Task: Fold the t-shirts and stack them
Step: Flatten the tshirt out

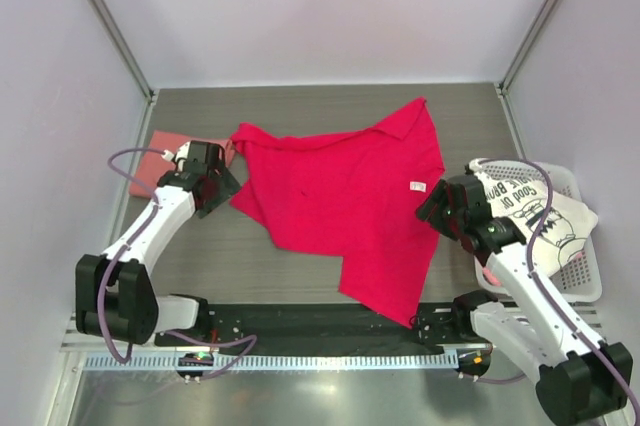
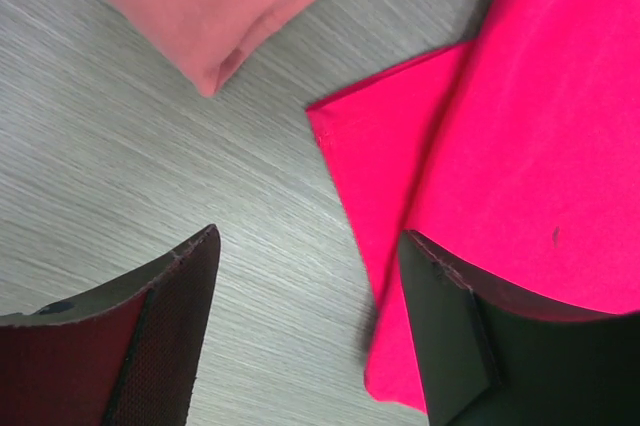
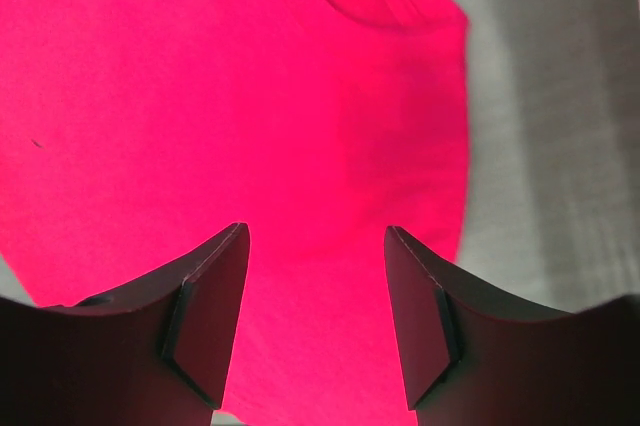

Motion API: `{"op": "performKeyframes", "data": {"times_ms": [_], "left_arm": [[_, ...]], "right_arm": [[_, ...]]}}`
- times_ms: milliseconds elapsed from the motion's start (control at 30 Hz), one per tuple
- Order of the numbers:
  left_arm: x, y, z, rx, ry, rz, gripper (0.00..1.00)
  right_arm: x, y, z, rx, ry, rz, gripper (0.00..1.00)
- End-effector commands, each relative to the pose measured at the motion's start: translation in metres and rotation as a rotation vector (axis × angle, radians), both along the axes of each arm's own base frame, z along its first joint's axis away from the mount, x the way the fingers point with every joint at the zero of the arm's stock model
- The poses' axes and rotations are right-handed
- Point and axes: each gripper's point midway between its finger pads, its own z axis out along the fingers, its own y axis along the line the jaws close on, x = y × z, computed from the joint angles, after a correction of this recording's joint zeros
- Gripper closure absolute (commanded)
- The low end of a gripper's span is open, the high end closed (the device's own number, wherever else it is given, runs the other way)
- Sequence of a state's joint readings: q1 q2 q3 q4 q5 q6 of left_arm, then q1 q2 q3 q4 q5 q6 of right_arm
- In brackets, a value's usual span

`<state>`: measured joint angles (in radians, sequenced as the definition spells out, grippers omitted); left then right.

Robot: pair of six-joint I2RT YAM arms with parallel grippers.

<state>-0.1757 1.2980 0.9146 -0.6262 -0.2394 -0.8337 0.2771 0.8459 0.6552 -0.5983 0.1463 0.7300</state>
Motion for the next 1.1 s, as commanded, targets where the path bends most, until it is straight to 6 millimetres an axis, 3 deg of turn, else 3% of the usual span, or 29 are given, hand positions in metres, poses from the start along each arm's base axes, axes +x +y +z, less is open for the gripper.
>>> {"op": "performKeyframes", "data": {"times_ms": [0,133,300,400,600,700,733,900,1067], "left_arm": [[0.016,-0.008,-0.003,-0.022,-0.054,-0.031,0.28],[0.027,-0.016,-0.031,-0.029,0.007,-0.068,0.39],[0.043,-0.017,-0.057,-0.014,0.062,-0.065,0.42],[0.050,-0.020,-0.071,-0.016,0.099,-0.069,0.43],[0.040,-0.015,-0.093,-0.003,0.152,-0.039,0.55],[0.039,-0.015,-0.096,-0.001,0.146,-0.041,0.79],[0.036,-0.015,-0.098,-0.002,0.152,-0.039,1.00],[0.023,-0.007,-0.093,0.011,0.131,-0.001,1.00],[0.011,0.006,-0.063,0.027,0.079,0.038,1.00]], "right_arm": [[-0.029,0.001,-0.009,0.042,0.034,-0.003,0.38],[-0.042,0.011,-0.014,0.077,0.057,0.030,0.39],[-0.047,0.016,-0.025,0.070,0.116,0.066,0.39],[-0.045,0.017,-0.020,0.071,0.102,0.071,0.39],[-0.046,0.013,-0.020,0.067,0.101,0.043,0.38],[-0.051,0.012,-0.026,0.056,0.140,0.036,0.38],[-0.057,0.007,-0.030,0.032,0.178,0.028,0.38],[-0.068,0.005,-0.031,-0.026,0.260,0.027,0.35],[-0.078,0.014,-0.033,-0.035,0.295,0.091,0.35]]}}
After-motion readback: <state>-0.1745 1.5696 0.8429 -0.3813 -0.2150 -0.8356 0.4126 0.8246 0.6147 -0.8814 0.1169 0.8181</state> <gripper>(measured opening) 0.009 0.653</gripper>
